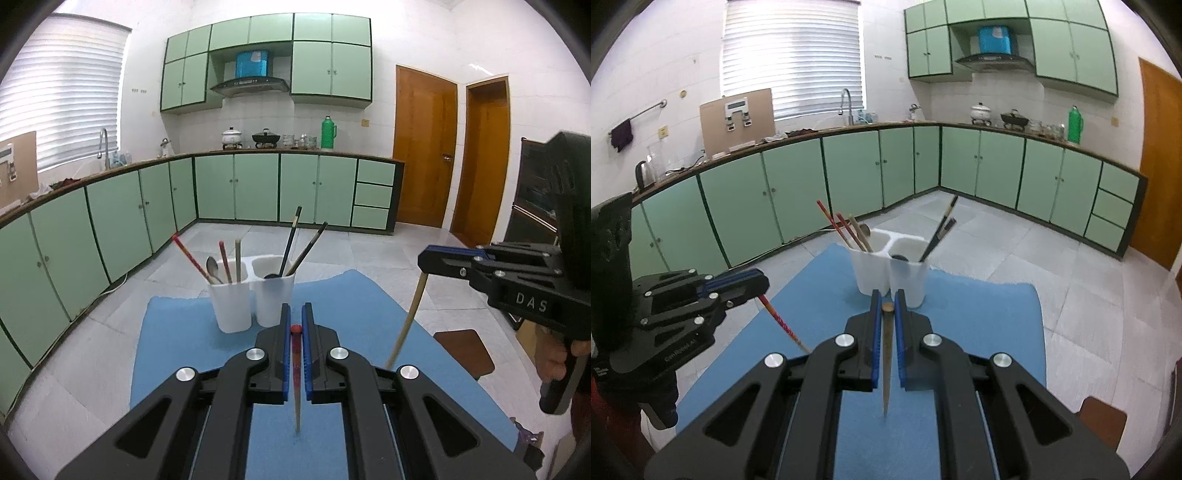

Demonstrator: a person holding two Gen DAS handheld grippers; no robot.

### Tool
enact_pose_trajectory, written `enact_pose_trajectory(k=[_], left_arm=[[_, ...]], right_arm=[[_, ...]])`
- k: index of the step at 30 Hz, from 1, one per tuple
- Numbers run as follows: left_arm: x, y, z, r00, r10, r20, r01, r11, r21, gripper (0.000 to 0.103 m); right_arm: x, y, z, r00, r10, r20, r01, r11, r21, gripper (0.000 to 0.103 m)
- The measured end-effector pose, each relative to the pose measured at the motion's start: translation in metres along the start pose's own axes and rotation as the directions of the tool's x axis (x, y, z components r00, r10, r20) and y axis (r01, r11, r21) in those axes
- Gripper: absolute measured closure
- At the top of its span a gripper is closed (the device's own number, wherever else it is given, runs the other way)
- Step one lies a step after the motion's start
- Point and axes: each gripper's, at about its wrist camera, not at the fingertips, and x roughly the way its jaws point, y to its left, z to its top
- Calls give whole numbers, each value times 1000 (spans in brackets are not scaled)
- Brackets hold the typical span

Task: Organize utensils
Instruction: 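Carry the wooden and red chopsticks into the white holder with both tools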

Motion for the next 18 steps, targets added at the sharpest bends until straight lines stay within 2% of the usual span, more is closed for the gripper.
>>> enact_pose_trajectory(k=[11, 18], left_arm=[[-2, 10, 28, 998, -19, 56, 19, 1000, 2, 97], [12, 18, 66, 993, -28, 115, 28, 1000, 6, 97]], right_arm=[[4, 3, 30, 999, 41, 31, -40, 999, -30, 97], [13, -1, 64, 996, 52, 70, -49, 998, -39, 97]])
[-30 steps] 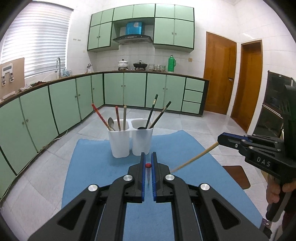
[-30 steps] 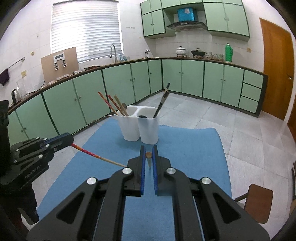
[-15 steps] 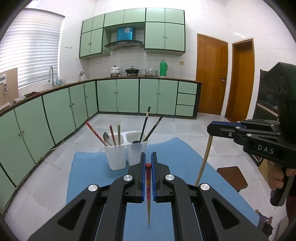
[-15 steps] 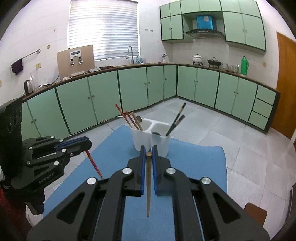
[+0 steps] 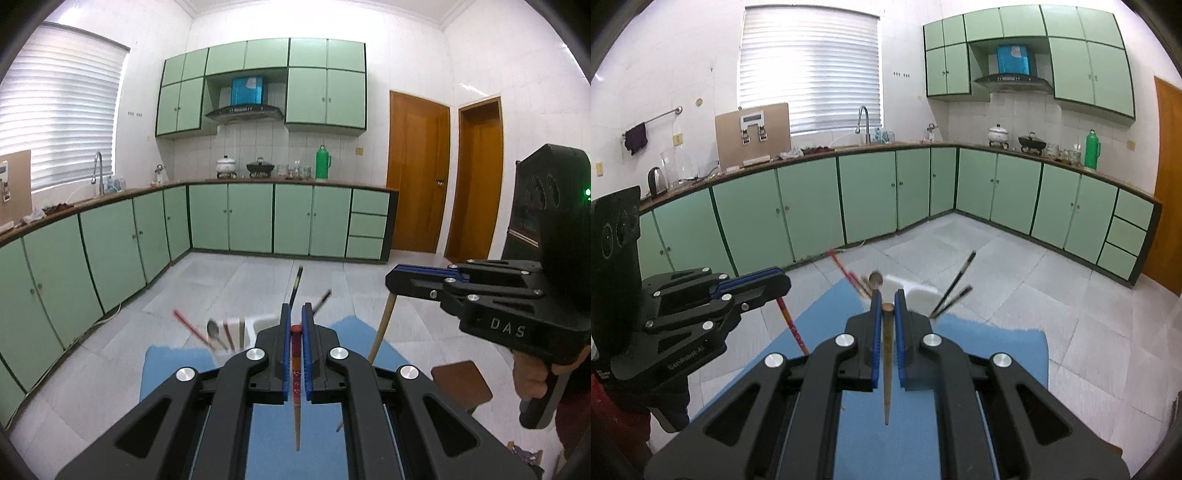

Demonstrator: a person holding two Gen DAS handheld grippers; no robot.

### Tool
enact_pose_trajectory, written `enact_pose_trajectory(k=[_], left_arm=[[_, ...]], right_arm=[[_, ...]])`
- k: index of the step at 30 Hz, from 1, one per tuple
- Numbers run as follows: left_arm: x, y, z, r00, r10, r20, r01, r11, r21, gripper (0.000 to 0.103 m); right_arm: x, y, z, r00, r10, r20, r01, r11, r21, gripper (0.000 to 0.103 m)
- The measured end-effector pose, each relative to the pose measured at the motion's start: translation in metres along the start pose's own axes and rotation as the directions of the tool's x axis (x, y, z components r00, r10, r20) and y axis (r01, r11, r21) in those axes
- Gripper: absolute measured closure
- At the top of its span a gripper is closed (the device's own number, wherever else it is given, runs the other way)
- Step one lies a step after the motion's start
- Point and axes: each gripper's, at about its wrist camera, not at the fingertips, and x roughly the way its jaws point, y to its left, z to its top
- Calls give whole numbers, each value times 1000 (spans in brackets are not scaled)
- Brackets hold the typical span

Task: Organize utensils
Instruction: 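Carry the wooden and red chopsticks into the white holder with both tools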

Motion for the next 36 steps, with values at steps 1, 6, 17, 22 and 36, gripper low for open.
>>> enact_pose_trajectory(k=[1, 6, 17, 22, 36], left_arm=[[3, 1, 7, 1000, 0, 11, 0, 1000, 1, 97], [15, 6, 39, 998, 2, 69, -2, 1000, 8, 97], [44, 13, 103, 976, 80, 204, -95, 993, 65, 97], [76, 27, 105, 972, 104, 210, -119, 991, 64, 98], [157, 77, 56, 993, 110, 43, -109, 994, -16, 97]], right_arm=[[2, -2, 7, 1000, -2, 10, 2, 1000, 3, 97], [9, -17, 38, 998, -19, 57, 18, 1000, 12, 97], [27, -50, 108, 983, -48, 178, 46, 999, 15, 97], [56, -59, 116, 981, -56, 186, 54, 998, 16, 97], [156, -63, 80, 996, -73, 60, 71, 997, 26, 97]])
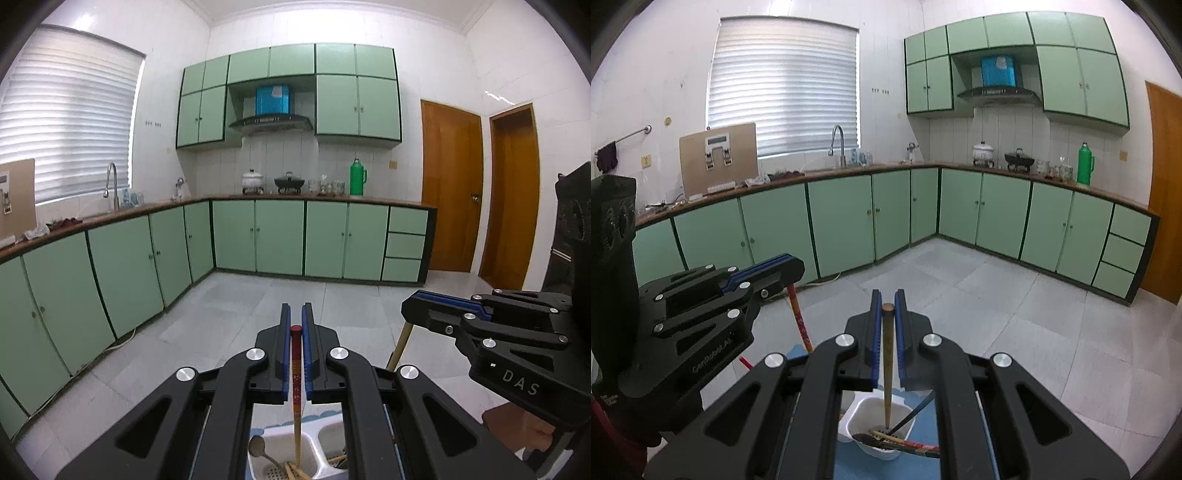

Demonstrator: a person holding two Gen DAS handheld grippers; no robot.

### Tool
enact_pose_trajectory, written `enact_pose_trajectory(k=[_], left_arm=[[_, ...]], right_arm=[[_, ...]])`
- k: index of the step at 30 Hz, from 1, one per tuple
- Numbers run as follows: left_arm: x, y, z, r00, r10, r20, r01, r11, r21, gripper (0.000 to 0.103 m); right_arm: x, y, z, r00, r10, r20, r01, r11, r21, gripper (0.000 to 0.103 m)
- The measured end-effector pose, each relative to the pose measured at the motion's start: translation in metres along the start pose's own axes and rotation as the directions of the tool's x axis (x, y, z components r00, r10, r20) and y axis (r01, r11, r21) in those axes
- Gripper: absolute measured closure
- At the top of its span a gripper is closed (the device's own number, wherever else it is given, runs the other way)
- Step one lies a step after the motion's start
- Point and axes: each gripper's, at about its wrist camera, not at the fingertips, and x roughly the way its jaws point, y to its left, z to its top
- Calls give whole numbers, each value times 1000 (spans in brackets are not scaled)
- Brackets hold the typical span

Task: Organize utensils
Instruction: 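Carry the wooden and red chopsticks into the white holder with both tools, then open both tools to release the chopsticks in the holder, then withdraw both open tools away from the holder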

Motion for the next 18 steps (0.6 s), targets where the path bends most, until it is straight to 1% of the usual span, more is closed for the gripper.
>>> enact_pose_trajectory(k=[6, 11, 13, 15, 17, 18], left_arm=[[13, 6, -13, 999, 1, -38, -1, 1000, -5, 97], [20, 12, -23, 996, 2, -86, -4, 1000, -22, 97], [19, 16, -25, 995, 5, -97, -8, 999, -35, 92], [17, 19, -23, 995, 8, -98, -13, 999, -49, 88], [10, 21, -19, 996, 9, -90, -14, 998, -56, 82], [6, 21, -17, 996, 13, -83, -17, 998, -54, 77]], right_arm=[[16, 7, -16, 999, -3, -32, 3, 1000, -4, 97], [26, 11, -28, 998, 4, -65, -5, 1000, -3, 96], [26, 12, -31, 998, 4, -68, -4, 1000, -2, 95], [24, 14, -32, 998, 2, -70, -2, 1000, -3, 91], [18, 14, -31, 998, -4, -56, 4, 1000, -3, 77], [15, 14, -29, 999, -6, -48, 6, 1000, -3, 75]])
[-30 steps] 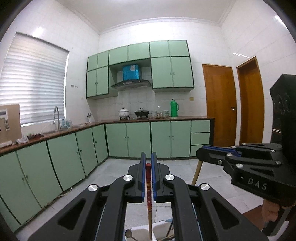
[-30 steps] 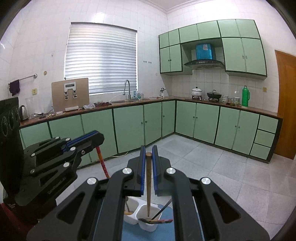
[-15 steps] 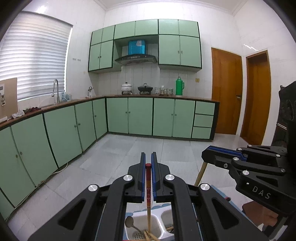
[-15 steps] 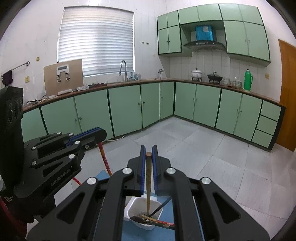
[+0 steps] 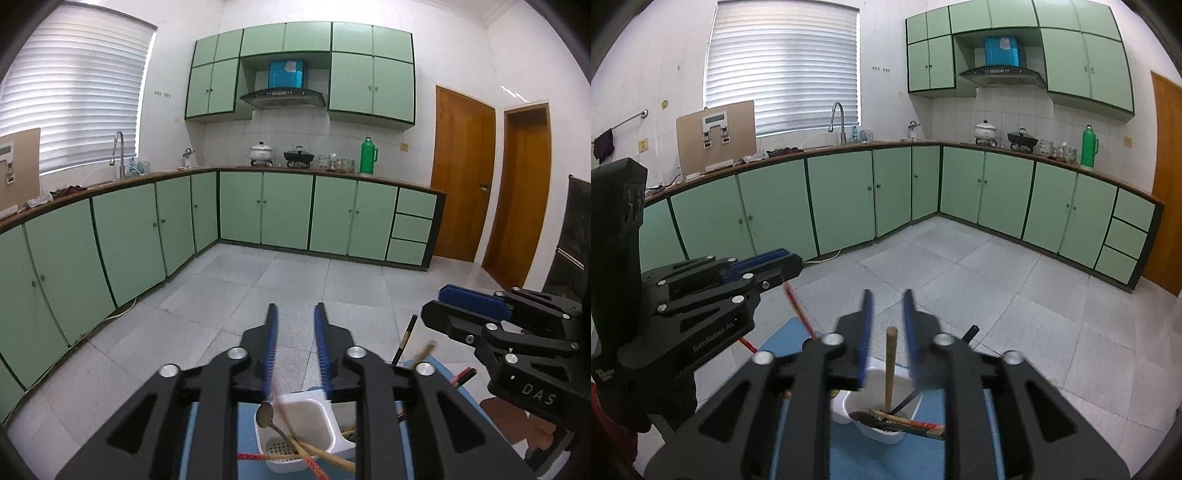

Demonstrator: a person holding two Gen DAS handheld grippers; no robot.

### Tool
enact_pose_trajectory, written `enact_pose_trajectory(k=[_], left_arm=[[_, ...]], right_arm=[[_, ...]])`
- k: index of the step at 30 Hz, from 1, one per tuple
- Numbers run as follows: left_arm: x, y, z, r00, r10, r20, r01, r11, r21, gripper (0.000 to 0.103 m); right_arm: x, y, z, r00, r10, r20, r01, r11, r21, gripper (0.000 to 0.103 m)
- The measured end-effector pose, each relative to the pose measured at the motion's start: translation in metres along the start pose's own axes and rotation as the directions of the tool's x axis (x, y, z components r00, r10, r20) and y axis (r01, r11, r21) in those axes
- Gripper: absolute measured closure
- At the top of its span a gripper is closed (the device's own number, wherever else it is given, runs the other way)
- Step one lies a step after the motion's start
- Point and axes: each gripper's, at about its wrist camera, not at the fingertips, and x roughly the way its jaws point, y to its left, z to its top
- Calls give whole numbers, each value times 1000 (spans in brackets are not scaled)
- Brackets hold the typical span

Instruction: Organize utensils

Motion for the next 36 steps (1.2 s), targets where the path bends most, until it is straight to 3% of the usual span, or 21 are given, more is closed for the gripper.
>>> enact_pose_trajectory(k=[3, 7, 8, 13, 16, 22, 29, 36], left_arm=[[-19, -2, 5, 999, 19, 34, -19, 1000, 5, 61], [-50, -5, 5, 997, 38, 64, -38, 999, 0, 43], [-60, -6, 3, 997, 40, 73, -40, 999, -2, 41], [-98, -12, -15, 993, 68, 93, -68, 998, -12, 24], [-117, -15, -34, 992, 83, 89, -82, 996, -23, 17], [-146, -26, -67, 992, 104, 66, -101, 994, -41, 6], [-169, -41, -95, 994, 106, 27, -105, 994, -39, 6], [-193, -47, -111, 994, 112, 19, -111, 993, -50, 6]], right_arm=[[-15, -2, 2, 1000, -13, 24, 13, 1000, 3, 67], [-44, -7, 1, 997, -40, 64, 38, 999, 26, 46], [-49, -9, -1, 996, -50, 69, 48, 998, 29, 38], [-88, -10, -21, 990, -94, 105, 90, 995, 43, 15], [-109, -8, -38, 986, -118, 118, 112, 992, 54, 7], [-141, -2, -77, 991, -90, 94, 79, 990, 115, 5], [-167, 17, -110, 995, -72, 64, 65, 992, 106, 5], [-187, 31, -119, 997, -56, 61, 48, 992, 115, 5]])
